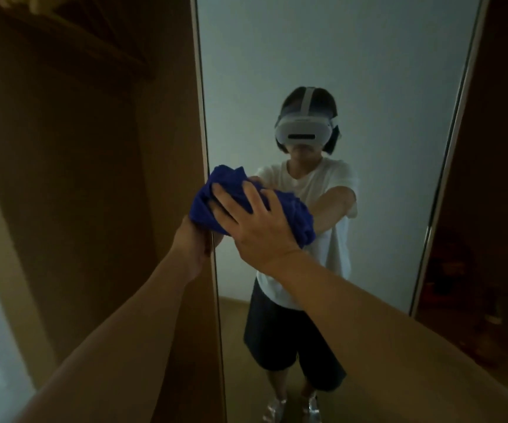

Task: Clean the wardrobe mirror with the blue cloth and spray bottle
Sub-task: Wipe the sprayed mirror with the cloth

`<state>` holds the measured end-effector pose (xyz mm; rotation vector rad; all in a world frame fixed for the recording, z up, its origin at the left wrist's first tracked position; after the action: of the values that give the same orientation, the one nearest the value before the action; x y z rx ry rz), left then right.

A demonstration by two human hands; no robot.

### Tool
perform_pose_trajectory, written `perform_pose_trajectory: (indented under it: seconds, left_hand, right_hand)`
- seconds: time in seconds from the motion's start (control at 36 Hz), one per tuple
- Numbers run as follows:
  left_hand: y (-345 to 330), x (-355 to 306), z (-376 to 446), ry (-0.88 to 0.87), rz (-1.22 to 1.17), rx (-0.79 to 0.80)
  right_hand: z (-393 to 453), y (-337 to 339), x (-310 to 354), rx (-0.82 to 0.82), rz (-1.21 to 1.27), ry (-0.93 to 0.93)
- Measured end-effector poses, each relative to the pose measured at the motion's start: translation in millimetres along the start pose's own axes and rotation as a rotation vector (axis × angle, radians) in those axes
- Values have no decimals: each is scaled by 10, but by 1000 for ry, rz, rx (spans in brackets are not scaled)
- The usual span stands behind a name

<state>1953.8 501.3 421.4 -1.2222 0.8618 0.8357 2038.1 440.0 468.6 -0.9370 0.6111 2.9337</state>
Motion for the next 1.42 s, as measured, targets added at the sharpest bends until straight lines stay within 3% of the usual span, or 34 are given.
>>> perform_pose_trajectory:
  seconds: [0.17,0.28,0.42,0.61,0.75,0.89,1.06,1.25,1.31,1.42]
  left_hand:
    - [165,159,156,127,75,-93]
    - [143,221,264,146,211,-60]
    - [191,331,392,194,197,-198]
    - [234,322,422,83,320,-275]
    - [257,285,442,20,320,-338]
    - [272,330,526,47,322,-396]
    - [355,363,595,-20,370,-428]
    - [390,354,644,-38,344,-417]
    - [449,358,632,-35,364,-484]
    - [424,383,663,-62,388,-449]
  right_hand:
    - [-388,-88,154,63,-16,122]
    - [-813,-250,344,197,-23,213]
    - [-1013,-279,392,273,1,268]
    - [-1057,-124,135,244,-52,374]
    - [-740,298,-636,58,-123,162]
    - [-383,645,-1356,-8,-170,-115]
    - [-532,548,-1202,-69,-65,-293]
    - [-1380,29,-467,112,-49,59]
    - [-1515,-64,-429,174,-68,124]
    - [-1496,-28,-553,187,-70,230]
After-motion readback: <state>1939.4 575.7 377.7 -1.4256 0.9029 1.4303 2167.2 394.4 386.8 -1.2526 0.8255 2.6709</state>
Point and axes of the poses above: each hand's wrist, its own z-axis towards the middle knuckle, its own y-axis out of the back of the hand, x = y × z, the point moved 8 cm from there along z, towards the middle knuckle, and after that the axes turned 2 degrees about y, right-handed, at the moved point
